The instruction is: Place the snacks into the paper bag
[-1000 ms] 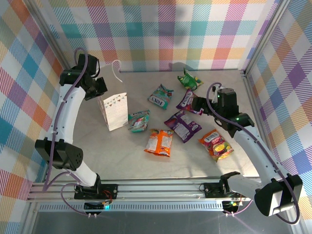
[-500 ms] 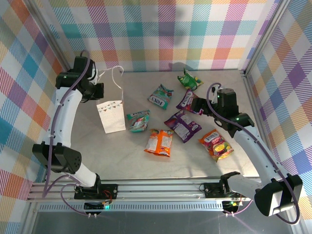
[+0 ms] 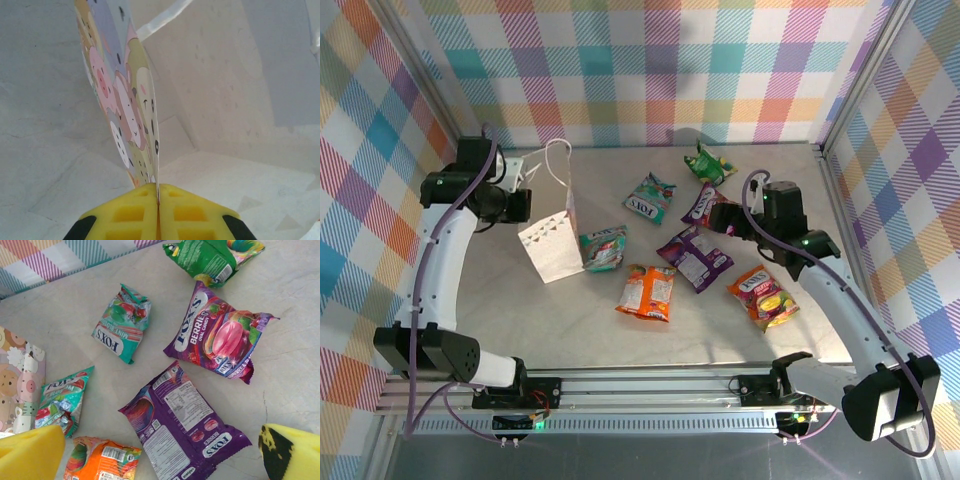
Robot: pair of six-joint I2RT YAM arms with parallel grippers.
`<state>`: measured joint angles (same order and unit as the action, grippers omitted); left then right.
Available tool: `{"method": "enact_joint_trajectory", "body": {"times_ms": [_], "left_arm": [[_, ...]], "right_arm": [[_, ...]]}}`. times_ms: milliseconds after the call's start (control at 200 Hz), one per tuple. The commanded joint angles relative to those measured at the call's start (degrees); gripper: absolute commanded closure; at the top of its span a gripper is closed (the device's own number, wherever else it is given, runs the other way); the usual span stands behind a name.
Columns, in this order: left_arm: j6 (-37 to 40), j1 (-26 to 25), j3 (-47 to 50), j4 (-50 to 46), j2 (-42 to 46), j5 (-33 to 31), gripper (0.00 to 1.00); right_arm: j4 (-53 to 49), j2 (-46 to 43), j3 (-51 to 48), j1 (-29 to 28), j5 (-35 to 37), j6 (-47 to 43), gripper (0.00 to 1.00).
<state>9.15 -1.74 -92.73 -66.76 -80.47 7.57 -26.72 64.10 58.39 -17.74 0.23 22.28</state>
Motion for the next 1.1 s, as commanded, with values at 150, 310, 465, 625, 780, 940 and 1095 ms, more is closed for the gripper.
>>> {"method": "enact_joint_trajectory", "body": {"times_ms": [150, 310, 465, 625, 780, 940, 1095], "left_arm": [[3.4, 0.49, 0.62, -3.23, 2.16, -6.12, 0.82], [3.55, 0.57, 1.56, -2.96, 3.53, -7.07, 0.64], [2.14, 0.54, 1.9, -2.19, 4.68, -6.83, 0.55], [0.88, 0.56, 0.66, -2.52, 5.62, -4.22, 0.49], [-4.09, 0.6, 0.61, -3.21, 5.15, -5.36, 0.47], [-8.99, 0.62, 3.1, -0.62, 6.51, -2.51, 0.47], [-12.07, 0.67, 7.39, 3.74, 10.37, 1.57, 0.46]], "right_arm": [[-0.68, 1.43, 2.61, -1.99, -1.59, 1.1, 0.01], [-1.38, 1.55, 2.98, -2.72, -1.45, 0.74, 0.01], [-1.19, 1.95, 3.07, -3.77, -1.72, 1.05, 0.01], [-0.45, 2.83, 3.13, -5.13, -2.16, 1.68, 0.01], [-0.07, 4.98, 4.09, -6.79, -3.46, 2.32, 0.01], [0.63, 7.3, 5.37, -9.04, -4.03, 2.4, 0.01], [2.23, 9.69, 6.06, -10.35, -5.62, 3.12, 0.01]]}}
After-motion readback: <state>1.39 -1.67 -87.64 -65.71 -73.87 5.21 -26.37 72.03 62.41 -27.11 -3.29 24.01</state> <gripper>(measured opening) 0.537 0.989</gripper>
